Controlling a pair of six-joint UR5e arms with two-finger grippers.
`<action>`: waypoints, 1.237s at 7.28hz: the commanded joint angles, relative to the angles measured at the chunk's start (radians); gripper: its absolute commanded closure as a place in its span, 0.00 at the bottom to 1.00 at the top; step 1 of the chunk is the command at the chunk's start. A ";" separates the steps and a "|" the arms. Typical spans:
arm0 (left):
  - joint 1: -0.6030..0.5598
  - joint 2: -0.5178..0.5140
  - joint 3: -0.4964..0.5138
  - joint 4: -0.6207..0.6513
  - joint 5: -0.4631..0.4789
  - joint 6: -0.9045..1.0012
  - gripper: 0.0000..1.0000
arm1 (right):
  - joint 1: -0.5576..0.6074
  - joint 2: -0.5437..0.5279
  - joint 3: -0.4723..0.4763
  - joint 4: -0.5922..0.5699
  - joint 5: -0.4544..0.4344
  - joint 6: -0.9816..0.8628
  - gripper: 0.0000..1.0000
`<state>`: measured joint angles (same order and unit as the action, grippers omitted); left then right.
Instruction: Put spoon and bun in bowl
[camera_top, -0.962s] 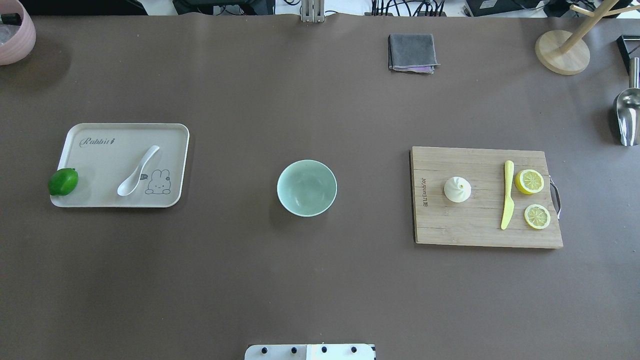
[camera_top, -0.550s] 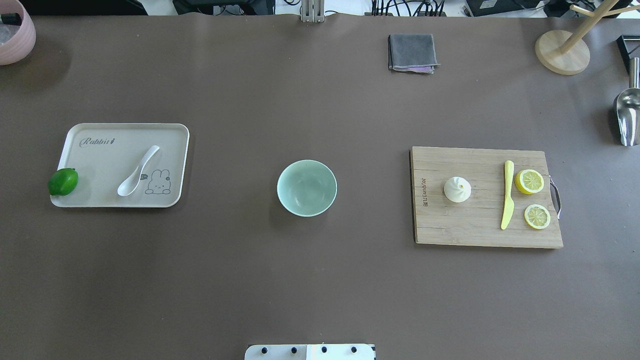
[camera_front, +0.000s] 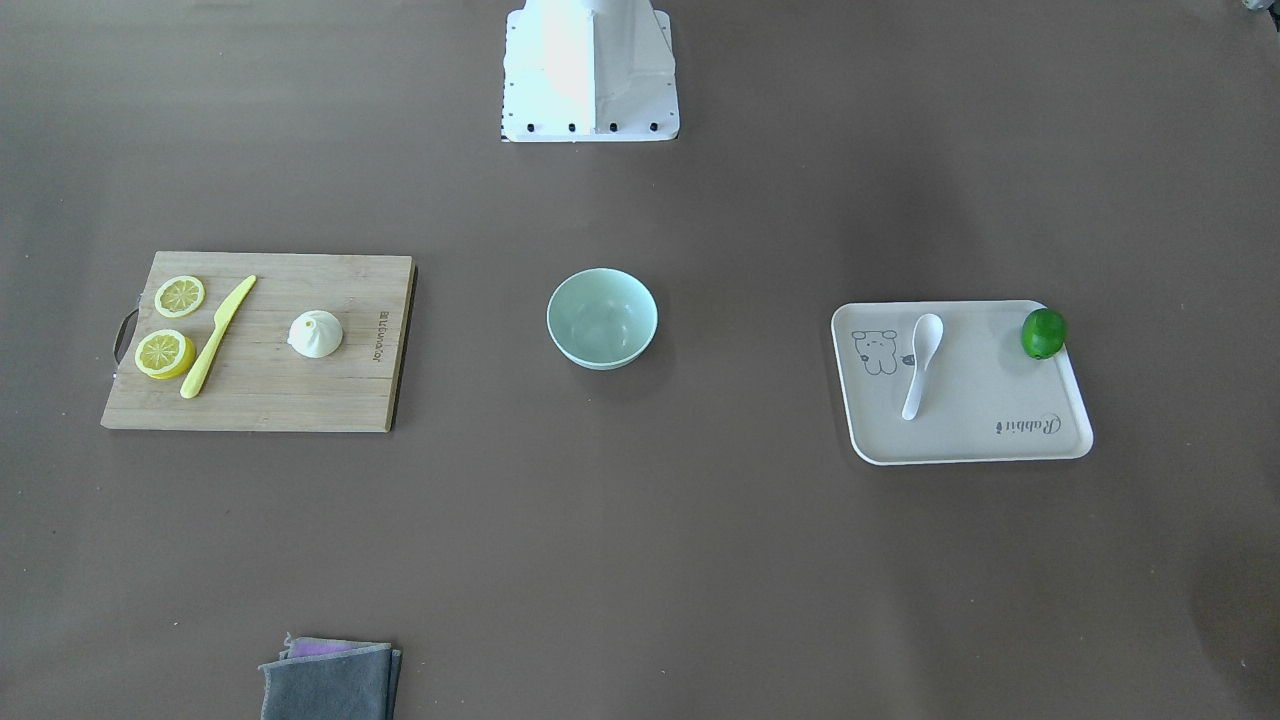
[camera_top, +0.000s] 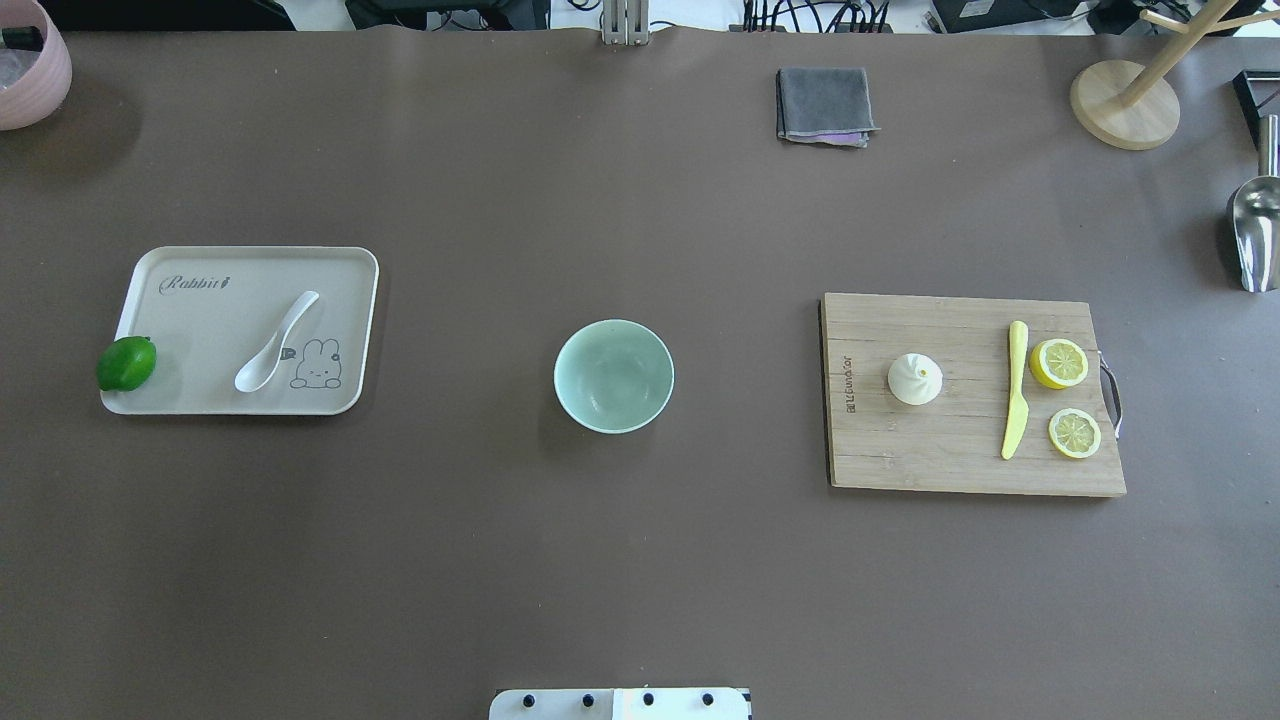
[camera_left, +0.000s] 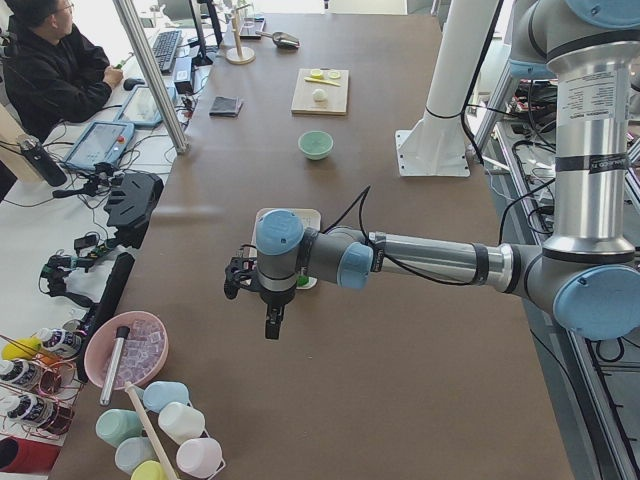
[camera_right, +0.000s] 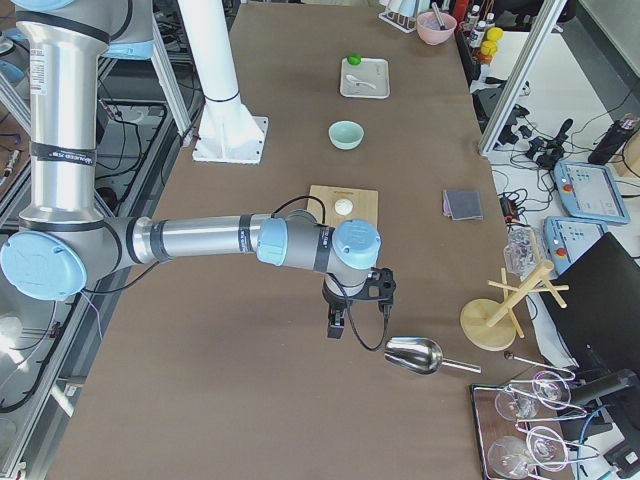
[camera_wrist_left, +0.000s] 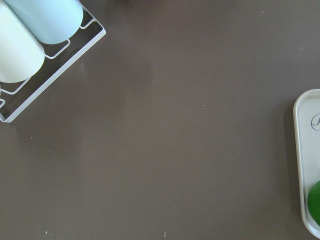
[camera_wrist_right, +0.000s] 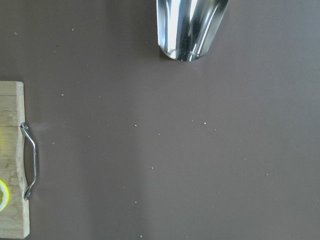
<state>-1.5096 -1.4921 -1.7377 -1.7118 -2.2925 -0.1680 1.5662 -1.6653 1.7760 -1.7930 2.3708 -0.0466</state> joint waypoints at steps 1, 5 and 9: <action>0.002 -0.003 -0.003 -0.002 -0.002 -0.001 0.02 | 0.000 0.007 0.011 0.001 0.005 0.001 0.00; 0.100 -0.059 0.000 -0.069 0.002 -0.030 0.02 | -0.101 0.096 0.028 0.078 0.027 0.217 0.00; 0.336 -0.170 -0.016 -0.260 -0.004 -0.228 0.02 | -0.149 0.151 0.033 0.168 0.016 0.226 0.00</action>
<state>-1.2494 -1.6279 -1.7482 -1.9052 -2.2911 -0.2827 1.4407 -1.5517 1.8050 -1.6347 2.3918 0.1722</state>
